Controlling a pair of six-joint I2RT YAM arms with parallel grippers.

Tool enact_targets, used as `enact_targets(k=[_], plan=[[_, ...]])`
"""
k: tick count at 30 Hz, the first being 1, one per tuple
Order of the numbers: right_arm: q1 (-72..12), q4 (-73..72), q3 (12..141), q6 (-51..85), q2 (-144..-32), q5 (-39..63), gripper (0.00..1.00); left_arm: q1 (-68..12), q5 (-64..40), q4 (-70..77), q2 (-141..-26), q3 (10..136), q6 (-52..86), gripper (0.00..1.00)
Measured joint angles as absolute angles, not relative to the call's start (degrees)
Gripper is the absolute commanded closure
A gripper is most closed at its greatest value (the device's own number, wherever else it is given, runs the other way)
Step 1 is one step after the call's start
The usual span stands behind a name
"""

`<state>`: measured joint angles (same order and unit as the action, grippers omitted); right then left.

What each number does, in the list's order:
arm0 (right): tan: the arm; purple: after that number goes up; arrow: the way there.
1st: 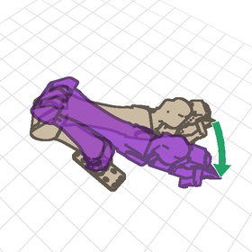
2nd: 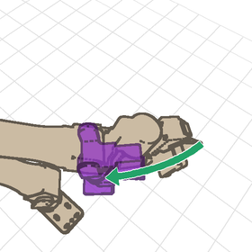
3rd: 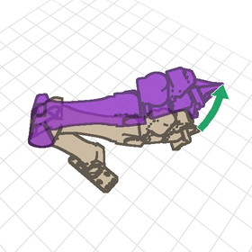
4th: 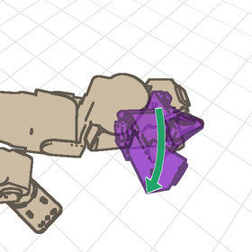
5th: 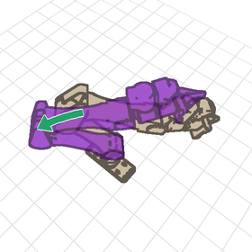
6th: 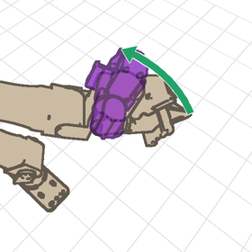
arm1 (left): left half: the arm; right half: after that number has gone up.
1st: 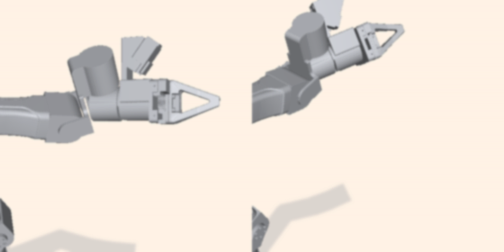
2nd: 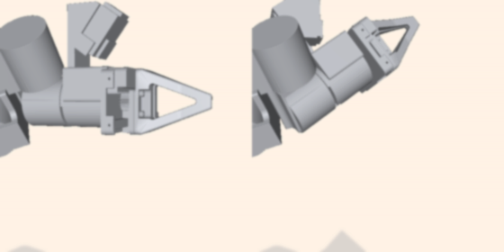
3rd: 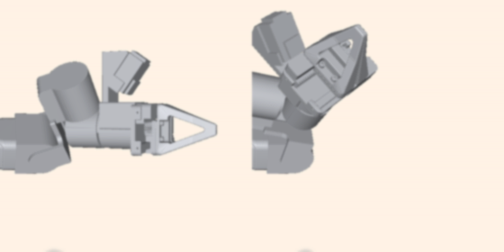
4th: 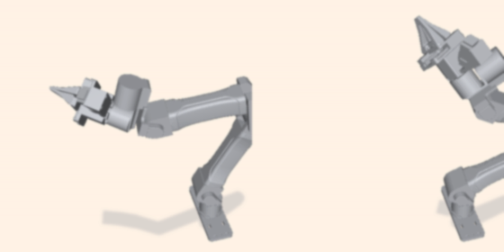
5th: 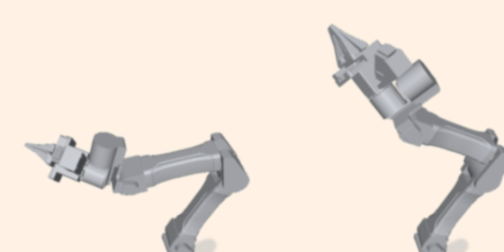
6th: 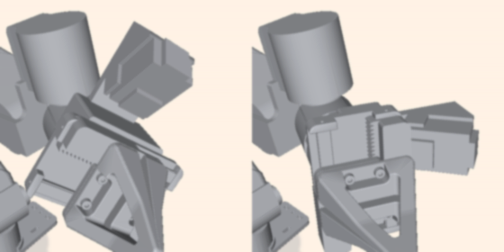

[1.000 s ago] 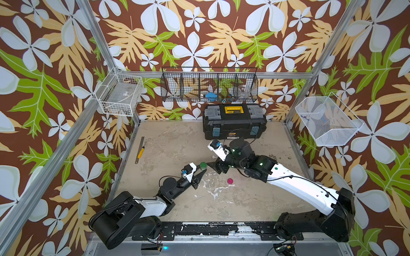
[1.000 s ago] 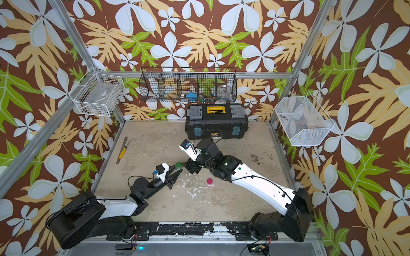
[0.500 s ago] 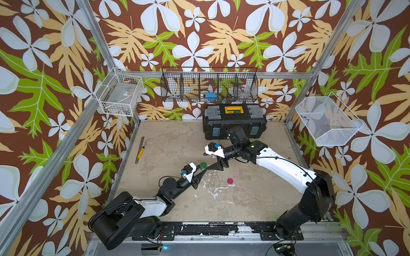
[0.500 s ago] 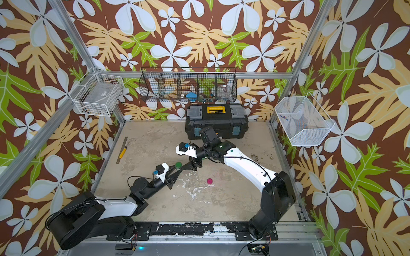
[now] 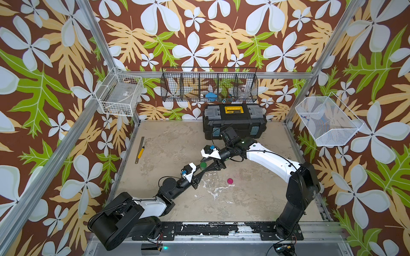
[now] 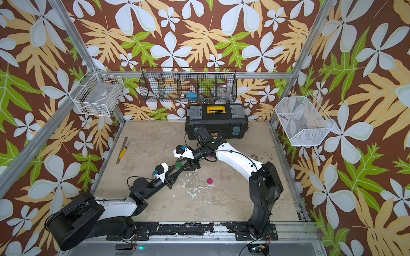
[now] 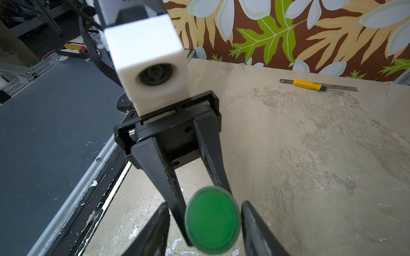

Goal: Close the paint jar lid
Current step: Screw the lid onto the paint jar.

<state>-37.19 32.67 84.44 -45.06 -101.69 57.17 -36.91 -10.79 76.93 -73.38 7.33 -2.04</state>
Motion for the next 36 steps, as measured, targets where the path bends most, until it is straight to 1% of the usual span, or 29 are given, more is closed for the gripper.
enact_targets(k=[9, 13, 18, 24, 30, 32, 36], plan=[[-37.17, 31.24, 83.4, -43.64, -101.25, 56.53, 0.74, -36.93, -10.81, 76.53, -73.49, 7.33, -2.0, 0.88], [-37.3, 28.03, 80.95, -40.16, -99.13, 55.29, 0.82, -36.93, -11.2, 77.03, -73.49, 7.33, -1.96, 0.88], [-38.72, 21.23, 75.42, -32.88, -94.54, 50.68, 0.84, -36.97, -11.73, 77.67, -73.52, 7.33, -2.0, 0.88], [-42.78, 12.82, 69.12, -21.23, -89.23, 37.78, 0.87, -36.97, -11.49, 77.67, -73.73, 7.33, -1.98, 0.88], [-49.45, 7.68, 65.84, -6.55, -86.04, 19.2, 0.88, -36.88, -9.96, 77.69, -73.82, 7.33, -1.76, 0.88], [-52.53, 6.42, 65.14, -1.98, -85.58, 11.29, 0.88, -36.86, -9.43, 77.67, -73.82, 7.33, -1.63, 0.88], [-57.54, 5.76, 64.86, 4.32, -85.54, -1.78, 0.94, -36.86, -9.06, 77.62, -73.8, 7.22, -1.87, 0.88]])
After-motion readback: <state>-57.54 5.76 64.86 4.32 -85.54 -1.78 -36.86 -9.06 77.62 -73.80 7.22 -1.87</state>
